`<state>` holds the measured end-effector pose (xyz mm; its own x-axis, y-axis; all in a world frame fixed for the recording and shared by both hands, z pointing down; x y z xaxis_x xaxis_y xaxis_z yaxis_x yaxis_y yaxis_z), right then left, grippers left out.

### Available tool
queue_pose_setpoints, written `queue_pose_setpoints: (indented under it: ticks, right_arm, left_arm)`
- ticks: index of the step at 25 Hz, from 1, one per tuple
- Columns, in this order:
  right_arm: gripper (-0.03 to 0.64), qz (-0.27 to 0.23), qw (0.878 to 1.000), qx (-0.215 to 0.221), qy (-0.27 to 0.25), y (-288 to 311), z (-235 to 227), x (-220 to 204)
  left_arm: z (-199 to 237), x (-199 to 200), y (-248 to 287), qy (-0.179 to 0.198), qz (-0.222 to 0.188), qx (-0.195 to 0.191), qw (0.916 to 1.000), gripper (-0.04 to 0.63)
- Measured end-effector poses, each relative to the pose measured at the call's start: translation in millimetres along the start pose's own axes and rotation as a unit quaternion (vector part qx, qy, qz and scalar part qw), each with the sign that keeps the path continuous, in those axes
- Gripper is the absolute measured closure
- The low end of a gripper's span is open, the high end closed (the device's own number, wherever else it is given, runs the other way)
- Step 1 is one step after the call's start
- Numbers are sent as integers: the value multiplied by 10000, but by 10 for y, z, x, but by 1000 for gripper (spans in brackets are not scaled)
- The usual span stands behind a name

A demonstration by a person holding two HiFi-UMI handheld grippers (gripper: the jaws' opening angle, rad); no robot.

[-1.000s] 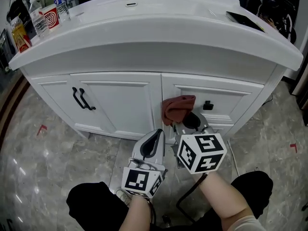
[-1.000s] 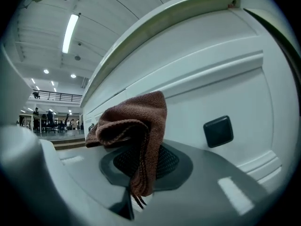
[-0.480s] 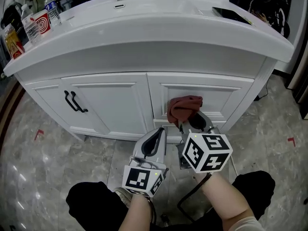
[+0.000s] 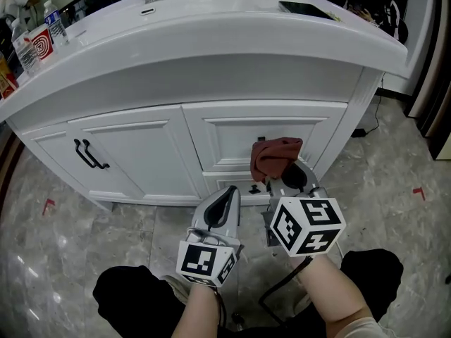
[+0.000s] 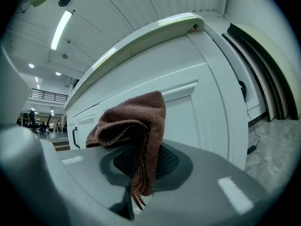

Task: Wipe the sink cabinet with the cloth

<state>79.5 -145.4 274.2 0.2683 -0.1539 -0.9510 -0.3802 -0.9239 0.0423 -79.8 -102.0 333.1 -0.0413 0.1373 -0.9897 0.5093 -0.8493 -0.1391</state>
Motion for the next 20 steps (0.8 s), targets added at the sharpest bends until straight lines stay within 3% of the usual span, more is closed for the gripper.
queue_pose_setpoints:
  ticks: [9,20]
  right_arm:
    - [537,12,9991,-287,313,34,-324,107]
    - [536,-118,9976,-646,199,-183,-665,253]
  left_arm:
    - [-175,-20,92,121,139,-217,9996,595]
    - [-299,-66,237,55,166,-344,9993,595]
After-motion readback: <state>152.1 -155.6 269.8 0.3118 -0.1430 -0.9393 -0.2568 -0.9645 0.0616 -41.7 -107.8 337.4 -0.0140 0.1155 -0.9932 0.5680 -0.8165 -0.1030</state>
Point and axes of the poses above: the fingertips, and each gripper's own axes: y forward along the fingers, z to its left, x out of its top, the point moved 9 cm from there along -y, backward along the fingers, and after that the axes turned 6 degrees about y, right-handed, at the moved point
